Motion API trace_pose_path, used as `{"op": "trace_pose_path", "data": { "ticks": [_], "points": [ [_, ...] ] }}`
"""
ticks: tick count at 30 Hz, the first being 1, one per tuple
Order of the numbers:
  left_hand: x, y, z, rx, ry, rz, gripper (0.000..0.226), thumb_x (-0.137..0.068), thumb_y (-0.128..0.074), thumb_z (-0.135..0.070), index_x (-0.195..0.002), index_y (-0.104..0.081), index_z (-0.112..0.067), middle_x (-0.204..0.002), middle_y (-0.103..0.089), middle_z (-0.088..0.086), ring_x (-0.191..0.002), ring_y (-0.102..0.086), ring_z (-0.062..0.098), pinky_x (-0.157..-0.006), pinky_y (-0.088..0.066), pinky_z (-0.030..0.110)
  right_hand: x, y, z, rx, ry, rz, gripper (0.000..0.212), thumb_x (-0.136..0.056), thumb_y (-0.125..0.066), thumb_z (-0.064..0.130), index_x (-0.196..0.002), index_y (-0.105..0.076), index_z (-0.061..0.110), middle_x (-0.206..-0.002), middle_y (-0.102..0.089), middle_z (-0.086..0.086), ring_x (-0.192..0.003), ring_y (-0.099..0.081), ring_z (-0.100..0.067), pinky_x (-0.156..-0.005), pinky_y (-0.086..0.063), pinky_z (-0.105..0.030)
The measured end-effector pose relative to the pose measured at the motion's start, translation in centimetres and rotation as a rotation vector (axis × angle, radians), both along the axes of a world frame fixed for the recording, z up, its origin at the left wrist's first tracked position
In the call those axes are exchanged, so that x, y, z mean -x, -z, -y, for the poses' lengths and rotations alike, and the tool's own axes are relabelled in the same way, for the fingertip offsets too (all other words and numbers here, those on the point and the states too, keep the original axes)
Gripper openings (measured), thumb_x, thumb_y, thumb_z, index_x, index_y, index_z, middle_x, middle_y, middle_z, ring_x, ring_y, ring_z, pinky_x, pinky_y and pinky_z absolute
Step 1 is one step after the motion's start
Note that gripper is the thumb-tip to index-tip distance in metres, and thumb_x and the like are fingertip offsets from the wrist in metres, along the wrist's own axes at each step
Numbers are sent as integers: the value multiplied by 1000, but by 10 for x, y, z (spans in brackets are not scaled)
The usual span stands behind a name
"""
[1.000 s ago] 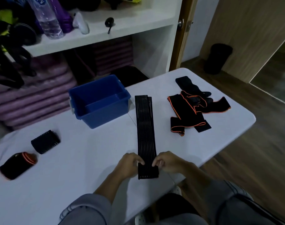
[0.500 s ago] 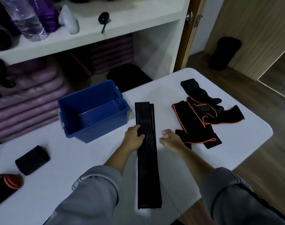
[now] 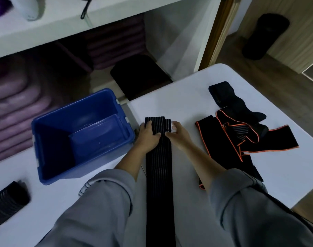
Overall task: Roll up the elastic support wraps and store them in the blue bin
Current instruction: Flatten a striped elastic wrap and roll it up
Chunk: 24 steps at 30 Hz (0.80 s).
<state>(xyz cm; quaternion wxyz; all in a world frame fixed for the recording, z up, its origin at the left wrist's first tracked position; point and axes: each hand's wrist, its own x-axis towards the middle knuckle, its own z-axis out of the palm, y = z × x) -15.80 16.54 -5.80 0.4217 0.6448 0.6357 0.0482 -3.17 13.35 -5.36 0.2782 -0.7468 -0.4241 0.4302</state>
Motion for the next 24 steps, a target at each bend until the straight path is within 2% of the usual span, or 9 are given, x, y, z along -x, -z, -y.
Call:
{"op": "trace_pose_path", "data": {
  "ticks": [5,9,11,13,15,18,20,24],
  "points": [
    [-5,-2,-1,-60,28,-27,55,-95,-46,-32,-144,-29,-13,-153,-20,4,-139,-14,26,-112,-20,36,3,2,-6,-27,6,-17,39,-88,-56,11,-126,-49,7,-121,-58,-7,-110,-56,-21,-76,-38,-20],
    [-8,-4,0,-47,17,4,53,-94,-46,-27,-143,-31,-13,-153,-22,5,-139,-14,26,-112,-20,37,3,2,-4,-33,7,-43,36,-87,-55,4,-122,-52,8,-106,-57,1,-99,-58,-14,-65,-39,-17],
    [-5,-6,2,-6,-13,68,57,-91,-48,-19,-144,-28,-14,-153,-23,5,-139,-17,26,-114,-20,37,2,1,0,-24,9,-46,39,-86,-50,0,-125,-50,8,-106,-55,1,-100,-58,-16,-66,-35,-18],
    [-1,-6,9,41,-80,124,69,-87,-52,-18,-148,-20,-20,-151,-27,7,-136,-28,26,-113,-29,41,3,-1,9,2,17,-40,44,-87,-48,-2,-130,-46,8,-107,-51,1,-100,-55,-17,-69,-33,-17],
    [4,-7,22,59,-130,140,72,-84,-53,-18,-147,-20,-24,-145,-36,9,-129,-39,27,-105,-40,42,4,-4,23,19,27,-27,47,-86,-46,-1,-133,-44,9,-116,-55,-5,-106,-55,-23,-76,-37,-20],
    [13,-3,54,59,-133,143,72,-77,-51,-22,-144,-26,-24,-139,-43,9,-125,-44,27,-102,-44,42,12,-4,57,52,14,-15,47,-86,-46,2,-132,-44,10,-122,-57,-8,-110,-56,-24,-82,-42,-25],
    [21,0,78,36,-136,163,68,-73,-49,-20,-139,-35,-22,-129,-51,6,-118,-50,23,-96,-46,34,19,-2,83,39,5,-17,44,-85,-44,0,-128,-48,7,-119,-60,-8,-107,-58,-24,-86,-43,-27],
    [37,-2,118,-29,-169,174,47,-81,-48,-5,-125,-48,-21,-114,-60,1,-99,-57,15,-73,-42,15,29,7,119,-8,-16,-15,44,-84,-44,-2,-126,-52,6,-116,-62,-9,-104,-61,-23,-92,-49,-35]
  ]
}}
